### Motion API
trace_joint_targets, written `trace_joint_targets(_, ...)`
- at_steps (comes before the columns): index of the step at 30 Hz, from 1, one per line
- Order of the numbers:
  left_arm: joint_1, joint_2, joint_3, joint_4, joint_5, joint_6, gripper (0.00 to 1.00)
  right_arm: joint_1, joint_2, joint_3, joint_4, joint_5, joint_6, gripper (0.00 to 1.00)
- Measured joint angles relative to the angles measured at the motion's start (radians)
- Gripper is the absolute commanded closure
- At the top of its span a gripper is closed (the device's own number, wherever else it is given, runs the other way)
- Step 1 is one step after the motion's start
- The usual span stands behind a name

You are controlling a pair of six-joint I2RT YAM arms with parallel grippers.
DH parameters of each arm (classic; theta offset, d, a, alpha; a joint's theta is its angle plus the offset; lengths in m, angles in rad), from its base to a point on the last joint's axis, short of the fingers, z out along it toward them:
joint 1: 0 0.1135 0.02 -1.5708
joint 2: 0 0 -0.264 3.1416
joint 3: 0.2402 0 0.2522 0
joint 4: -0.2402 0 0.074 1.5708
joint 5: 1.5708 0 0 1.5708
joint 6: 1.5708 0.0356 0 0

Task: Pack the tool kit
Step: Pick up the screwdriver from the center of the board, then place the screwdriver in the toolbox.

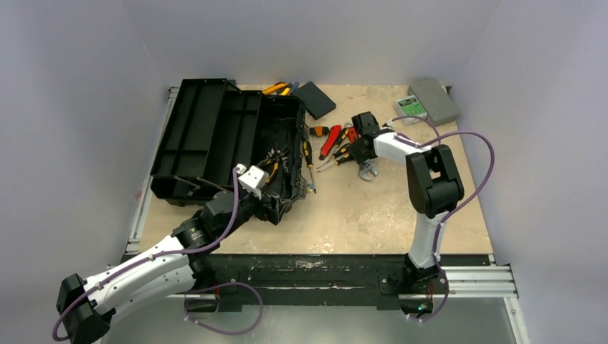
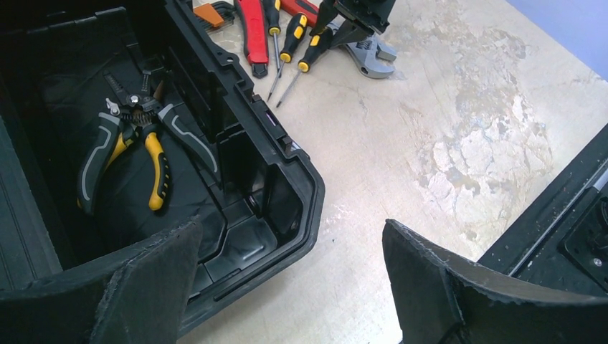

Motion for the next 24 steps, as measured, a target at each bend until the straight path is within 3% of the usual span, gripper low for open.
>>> trace_joint_targets(7, 0.0, 0.012, 0.0, 0.0, 0.005, 0.002, 0.07, -0.001, -0.145, -0.126, -0.021, 0.012, -0.051, 0.87)
trace_joint_targets(15, 0.0, 0.066, 0.049, -0.048, 0.081, -0.001, 0.07, -0.007, -0.573, -0.301, 0.023, 0.049, -0.266, 0.87)
trace_joint_targets(19, 0.0, 0.112, 0.114, -0.071, 0.137, -0.025, 0.09, -0.007, -0.757, -0.425, 0.119, -0.019, -0.397, 0.87)
trace_joint_targets(24, 0.0, 0.195, 0.227, -0.092, 0.222, -0.045, 0.09, -0.007, -0.859, -0.502, 0.174, -0.134, -0.495, 0.87)
